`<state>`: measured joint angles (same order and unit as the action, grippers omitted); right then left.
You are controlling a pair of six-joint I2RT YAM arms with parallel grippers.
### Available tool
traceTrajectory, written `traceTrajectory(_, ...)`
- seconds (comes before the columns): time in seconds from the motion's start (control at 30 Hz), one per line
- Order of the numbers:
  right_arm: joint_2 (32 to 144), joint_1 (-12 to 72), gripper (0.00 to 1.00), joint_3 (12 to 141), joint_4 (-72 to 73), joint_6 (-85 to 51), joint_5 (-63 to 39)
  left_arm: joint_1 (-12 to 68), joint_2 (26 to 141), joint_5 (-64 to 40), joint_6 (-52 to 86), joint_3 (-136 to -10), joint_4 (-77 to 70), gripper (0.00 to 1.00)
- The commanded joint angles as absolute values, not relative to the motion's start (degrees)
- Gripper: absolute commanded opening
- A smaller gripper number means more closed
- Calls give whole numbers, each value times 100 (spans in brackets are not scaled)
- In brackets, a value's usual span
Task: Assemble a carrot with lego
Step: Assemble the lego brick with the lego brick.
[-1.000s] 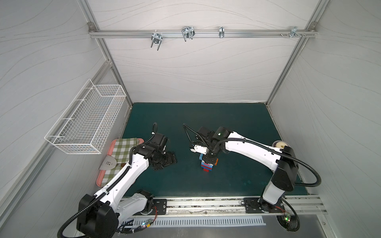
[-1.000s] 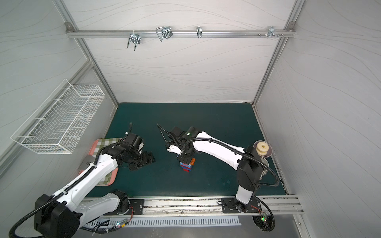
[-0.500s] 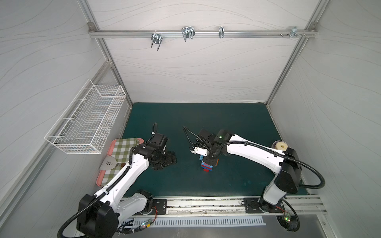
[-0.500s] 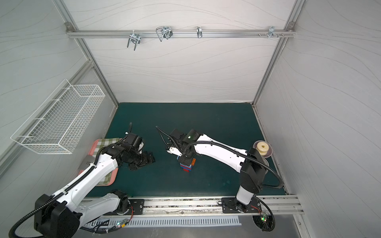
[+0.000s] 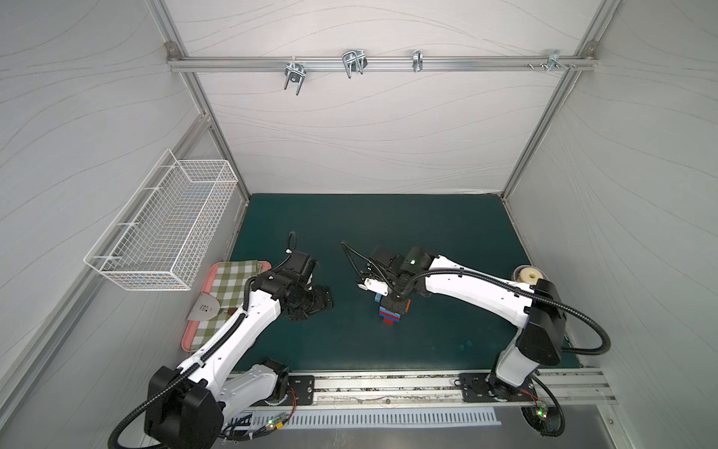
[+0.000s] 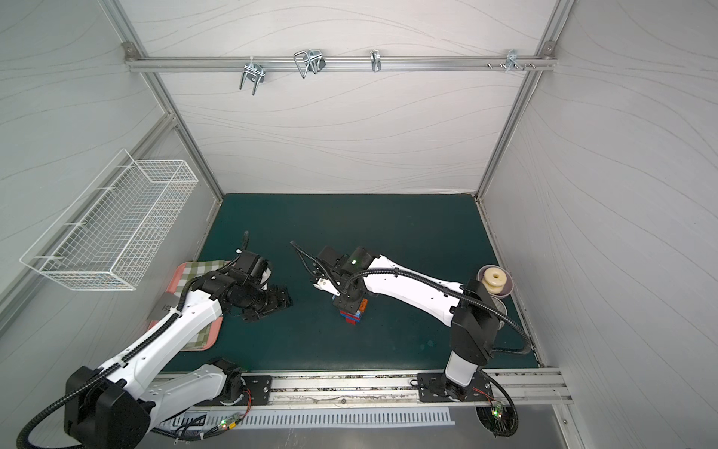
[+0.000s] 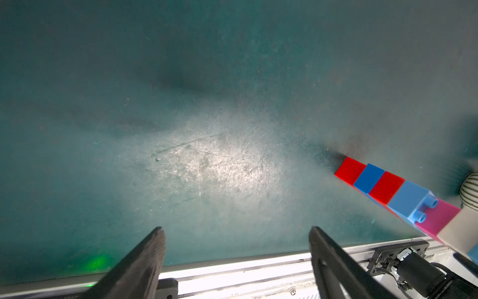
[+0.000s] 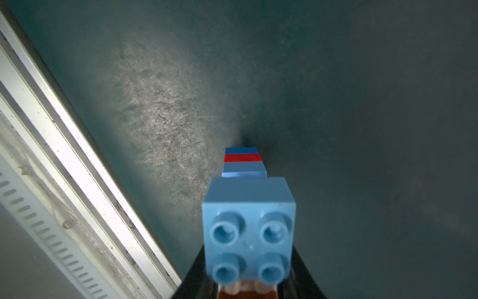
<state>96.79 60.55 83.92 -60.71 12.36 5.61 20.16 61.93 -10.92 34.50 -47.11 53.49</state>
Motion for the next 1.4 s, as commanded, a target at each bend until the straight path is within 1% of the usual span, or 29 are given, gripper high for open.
traceTrajectory(0.0, 10006, 5973, 0, 7956, -6519, 1230, 359, 1986, 6155, -984, 3408, -4800, 5370, 87)
traceTrajectory(0.2, 10026, 5968, 0, 7720, -6450, 1292, 195, 1982, 6194, -990, 3401, -4808, 5353, 87)
traceTrajectory(0.5, 10237, 5819, 0, 7813, -6541, 1484, 36, 1982, 6234, -1002, 3393, -4811, 5337, 87)
traceTrajectory(1.0, 10172, 5713, 0, 7991, -6662, 1578, -159, 1985, 6215, -976, 3384, -4852, 5361, 87)
traceTrajectory(1.2, 9917, 5724, 9, 8066, -6636, 1534, -185, 1986, 6198, -959, 3383, -4869, 5379, 88)
traceTrajectory(1.37, 9755, 5788, 19, 8051, -6626, 1538, -196, 1986, 6198, -949, 3384, -4887, 5396, 87)
